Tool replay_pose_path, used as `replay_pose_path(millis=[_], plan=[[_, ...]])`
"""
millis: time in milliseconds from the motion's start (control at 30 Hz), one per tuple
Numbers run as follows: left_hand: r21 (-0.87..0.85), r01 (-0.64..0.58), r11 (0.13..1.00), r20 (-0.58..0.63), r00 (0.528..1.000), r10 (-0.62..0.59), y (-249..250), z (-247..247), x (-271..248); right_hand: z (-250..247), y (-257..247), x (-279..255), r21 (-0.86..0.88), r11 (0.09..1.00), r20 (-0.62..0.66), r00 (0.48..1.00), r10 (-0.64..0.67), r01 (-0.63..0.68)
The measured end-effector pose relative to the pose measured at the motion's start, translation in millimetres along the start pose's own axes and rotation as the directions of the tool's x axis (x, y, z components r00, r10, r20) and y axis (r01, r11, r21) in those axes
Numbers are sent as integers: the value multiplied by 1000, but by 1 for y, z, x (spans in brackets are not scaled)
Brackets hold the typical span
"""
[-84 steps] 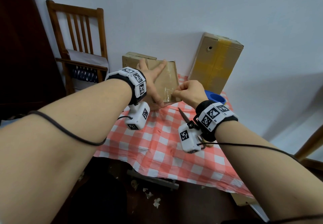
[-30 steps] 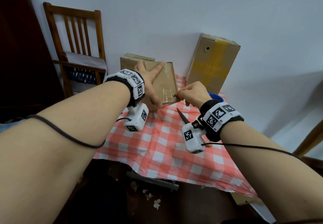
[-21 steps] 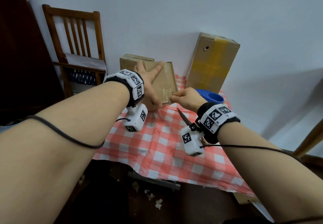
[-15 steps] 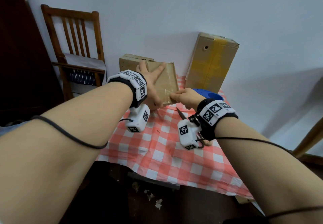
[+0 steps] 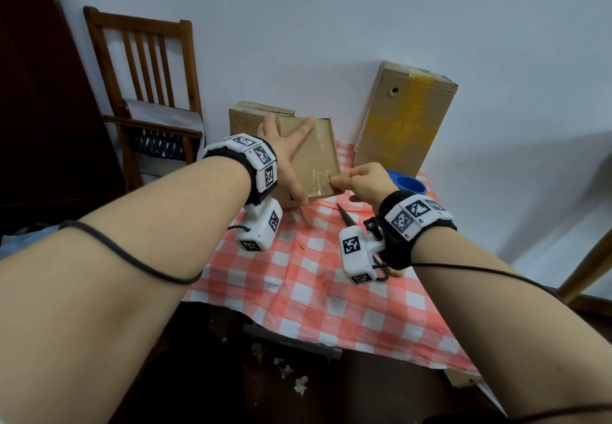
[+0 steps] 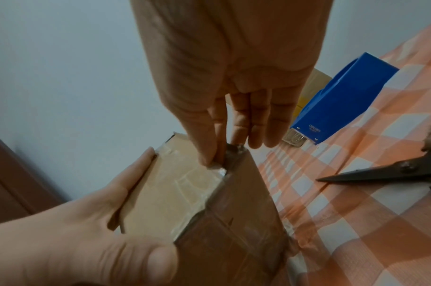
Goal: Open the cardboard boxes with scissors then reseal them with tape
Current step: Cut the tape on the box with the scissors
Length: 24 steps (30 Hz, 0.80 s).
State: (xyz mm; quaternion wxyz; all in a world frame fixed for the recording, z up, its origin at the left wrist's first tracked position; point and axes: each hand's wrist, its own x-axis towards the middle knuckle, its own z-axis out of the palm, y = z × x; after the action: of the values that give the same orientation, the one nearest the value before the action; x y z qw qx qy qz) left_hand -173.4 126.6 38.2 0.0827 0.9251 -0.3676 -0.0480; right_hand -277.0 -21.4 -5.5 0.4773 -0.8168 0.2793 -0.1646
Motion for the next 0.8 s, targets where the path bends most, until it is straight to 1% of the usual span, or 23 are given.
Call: replay_pose_path(millis=[67,200,367,400,467,567,667,733,800], plan=[[-5,-2,1000,3,1000,2,0,-1,0,3,1,0,4,1000,-52,998,-17,17],[-13,-5,1000,4,1000,5,0,-1,0,13,2,-2,-54,996,-151,985,-77,70],[-13,-10,1000,9,1000,10,0,-1,-1,14,1,-2,9,1000,-184,983,-18,20],[-13,-10,1000,10,1000,10,-1,-1,-1,14,0,-2,24,1000,-189,982,-10,15],[-15,-11,1000,16,1000,11,-1,-2,-1,15,-1,-2,2,1000,-183,983,-14,14],[-8,-12,1000,17,1000,12,-1,-2,-2,18,-1,-1,-121,991,-175,981,-79,58],[-8,-11,1000,7,1000,11,-1,-2,-2,21,2,-1,-258,957,-159,971,-179,134],[-7,-11,1000,4,1000,11,-1,-2,-1,19,4,-2,-251,957,-162,969,-188,144],[-3,-12,1000,15,1000,12,-1,-2,0,13,5,0,-139,983,-151,978,-144,123]])
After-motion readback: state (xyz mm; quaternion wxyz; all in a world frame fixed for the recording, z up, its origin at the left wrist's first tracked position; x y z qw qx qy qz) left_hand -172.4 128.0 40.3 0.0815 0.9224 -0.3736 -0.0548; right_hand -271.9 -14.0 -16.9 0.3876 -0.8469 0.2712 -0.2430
